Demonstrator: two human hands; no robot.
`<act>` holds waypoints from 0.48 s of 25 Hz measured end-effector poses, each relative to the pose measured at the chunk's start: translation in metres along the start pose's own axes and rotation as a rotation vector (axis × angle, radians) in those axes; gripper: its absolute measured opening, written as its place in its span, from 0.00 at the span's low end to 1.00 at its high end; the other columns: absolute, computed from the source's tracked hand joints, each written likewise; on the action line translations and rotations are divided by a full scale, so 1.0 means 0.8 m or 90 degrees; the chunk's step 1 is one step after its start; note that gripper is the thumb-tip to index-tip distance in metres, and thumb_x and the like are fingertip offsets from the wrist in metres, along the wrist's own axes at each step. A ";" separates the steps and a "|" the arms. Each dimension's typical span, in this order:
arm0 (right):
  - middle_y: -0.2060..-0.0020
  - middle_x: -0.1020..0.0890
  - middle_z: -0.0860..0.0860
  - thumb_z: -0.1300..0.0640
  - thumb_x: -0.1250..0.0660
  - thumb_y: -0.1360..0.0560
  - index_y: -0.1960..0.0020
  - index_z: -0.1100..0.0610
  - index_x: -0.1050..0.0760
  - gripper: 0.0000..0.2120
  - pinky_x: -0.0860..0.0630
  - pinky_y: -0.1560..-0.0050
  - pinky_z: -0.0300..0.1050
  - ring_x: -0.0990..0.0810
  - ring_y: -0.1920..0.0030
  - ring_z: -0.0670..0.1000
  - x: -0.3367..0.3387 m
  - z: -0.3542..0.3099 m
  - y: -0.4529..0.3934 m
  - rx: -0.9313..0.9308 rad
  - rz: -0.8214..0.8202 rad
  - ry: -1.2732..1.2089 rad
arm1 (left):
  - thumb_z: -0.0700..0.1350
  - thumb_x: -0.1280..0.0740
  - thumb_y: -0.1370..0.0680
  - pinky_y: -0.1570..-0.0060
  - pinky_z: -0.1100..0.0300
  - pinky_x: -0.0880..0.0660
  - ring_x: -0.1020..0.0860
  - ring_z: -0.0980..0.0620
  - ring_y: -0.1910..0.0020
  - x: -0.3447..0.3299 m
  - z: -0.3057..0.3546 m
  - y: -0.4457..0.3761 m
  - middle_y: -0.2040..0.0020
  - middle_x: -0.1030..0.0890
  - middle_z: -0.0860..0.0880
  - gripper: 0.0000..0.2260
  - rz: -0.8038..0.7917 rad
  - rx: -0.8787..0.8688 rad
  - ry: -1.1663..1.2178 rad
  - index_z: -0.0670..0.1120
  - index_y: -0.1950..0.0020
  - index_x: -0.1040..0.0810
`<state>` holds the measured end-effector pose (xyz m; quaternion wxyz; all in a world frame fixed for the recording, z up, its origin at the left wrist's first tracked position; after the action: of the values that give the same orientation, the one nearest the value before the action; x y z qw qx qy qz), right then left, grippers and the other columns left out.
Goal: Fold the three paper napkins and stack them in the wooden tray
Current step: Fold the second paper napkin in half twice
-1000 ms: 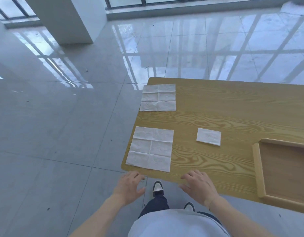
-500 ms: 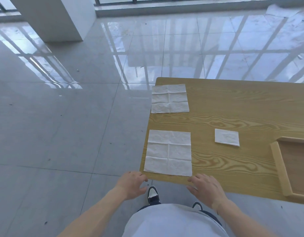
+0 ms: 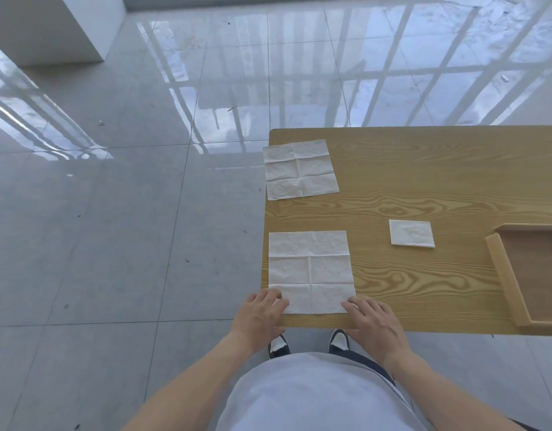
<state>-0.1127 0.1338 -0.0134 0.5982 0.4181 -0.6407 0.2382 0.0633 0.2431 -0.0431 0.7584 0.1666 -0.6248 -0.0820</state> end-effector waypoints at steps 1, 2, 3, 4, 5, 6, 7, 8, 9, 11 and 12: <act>0.50 0.16 0.50 0.51 0.15 0.47 0.46 0.55 0.18 0.31 0.18 0.53 0.49 0.16 0.50 0.53 -0.004 0.001 -0.002 0.001 -0.011 0.005 | 0.56 0.32 0.24 0.38 0.53 0.33 0.31 0.47 0.35 -0.004 0.001 -0.001 0.33 0.31 0.49 0.24 -0.007 0.018 0.003 0.50 0.32 0.34; 0.50 0.16 0.50 0.51 0.14 0.48 0.46 0.55 0.18 0.32 0.18 0.54 0.49 0.16 0.50 0.53 -0.006 0.003 -0.004 0.001 -0.019 0.008 | 0.55 0.32 0.24 0.38 0.52 0.33 0.31 0.46 0.36 -0.009 0.001 0.000 0.33 0.32 0.49 0.25 -0.016 0.037 0.002 0.50 0.32 0.35; 0.50 0.16 0.50 0.51 0.14 0.49 0.46 0.54 0.18 0.32 0.18 0.54 0.49 0.16 0.51 0.53 -0.007 0.004 -0.005 0.000 -0.023 0.009 | 0.54 0.31 0.24 0.38 0.52 0.33 0.31 0.46 0.37 -0.011 0.001 -0.001 0.34 0.32 0.48 0.25 -0.022 0.054 -0.003 0.50 0.31 0.36; 0.51 0.15 0.50 0.52 0.14 0.50 0.47 0.54 0.18 0.33 0.18 0.55 0.49 0.16 0.52 0.53 -0.010 0.006 -0.004 -0.001 -0.025 0.008 | 0.52 0.31 0.25 0.39 0.52 0.32 0.30 0.45 0.38 -0.013 0.003 0.000 0.35 0.31 0.48 0.25 -0.027 0.068 -0.008 0.50 0.32 0.36; 0.52 0.16 0.50 0.54 0.14 0.50 0.47 0.54 0.18 0.32 0.18 0.56 0.49 0.16 0.54 0.54 -0.012 0.007 -0.004 -0.001 -0.023 0.008 | 0.49 0.30 0.26 0.42 0.52 0.32 0.29 0.45 0.40 -0.014 0.004 0.000 0.37 0.30 0.47 0.25 -0.029 0.079 -0.015 0.49 0.32 0.35; 0.53 0.16 0.51 0.56 0.15 0.50 0.47 0.54 0.18 0.32 0.19 0.57 0.49 0.16 0.55 0.55 -0.016 0.009 -0.002 0.000 -0.016 0.008 | 0.46 0.27 0.28 0.45 0.52 0.30 0.27 0.45 0.44 -0.013 0.006 0.001 0.40 0.28 0.47 0.25 -0.028 0.084 -0.021 0.49 0.35 0.32; 0.54 0.16 0.51 0.60 0.16 0.48 0.47 0.54 0.18 0.30 0.19 0.58 0.50 0.17 0.56 0.55 -0.018 0.010 0.001 0.002 -0.004 0.006 | 0.42 0.24 0.33 0.50 0.53 0.27 0.24 0.46 0.49 -0.011 0.012 0.003 0.44 0.25 0.48 0.25 -0.029 0.077 -0.028 0.49 0.39 0.28; 0.54 0.17 0.51 0.62 0.18 0.47 0.47 0.54 0.18 0.29 0.20 0.58 0.50 0.17 0.57 0.55 -0.020 0.012 0.005 0.004 0.014 0.003 | 0.39 0.22 0.40 0.57 0.55 0.26 0.23 0.47 0.55 -0.009 0.018 0.005 0.50 0.22 0.48 0.26 -0.026 0.067 -0.047 0.48 0.44 0.24; 0.55 0.17 0.51 0.65 0.19 0.45 0.48 0.54 0.19 0.27 0.21 0.59 0.50 0.18 0.58 0.55 -0.022 0.014 0.007 0.006 0.030 0.000 | 0.37 0.21 0.44 0.62 0.56 0.25 0.23 0.48 0.60 -0.006 0.023 0.006 0.54 0.21 0.49 0.25 -0.010 0.060 -0.059 0.48 0.50 0.22; 0.57 0.18 0.49 0.66 0.21 0.43 0.51 0.53 0.19 0.22 0.23 0.59 0.49 0.19 0.59 0.55 -0.027 0.016 0.012 0.012 0.051 -0.004 | 0.35 0.23 0.46 0.66 0.56 0.26 0.23 0.47 0.64 -0.003 0.029 0.011 0.58 0.21 0.48 0.22 0.028 0.045 -0.038 0.47 0.55 0.22; 0.59 0.18 0.48 0.66 0.22 0.43 0.54 0.53 0.20 0.20 0.24 0.58 0.48 0.20 0.60 0.54 -0.029 0.016 0.015 0.017 0.058 -0.007 | 0.35 0.23 0.45 0.66 0.56 0.26 0.24 0.47 0.64 -0.002 0.030 0.014 0.59 0.21 0.48 0.20 0.043 0.041 -0.025 0.46 0.56 0.22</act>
<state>-0.1313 0.1354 -0.0359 0.5778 0.3975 -0.6591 0.2717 0.0388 0.2508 -0.0368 0.7425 0.1685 -0.6470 -0.0396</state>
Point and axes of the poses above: each hand's wrist, its own y-axis away from the middle knuckle, its own x-axis out of the back of the hand, z = x × y, the point moved 9 cm from there along -y, towards the middle knuckle
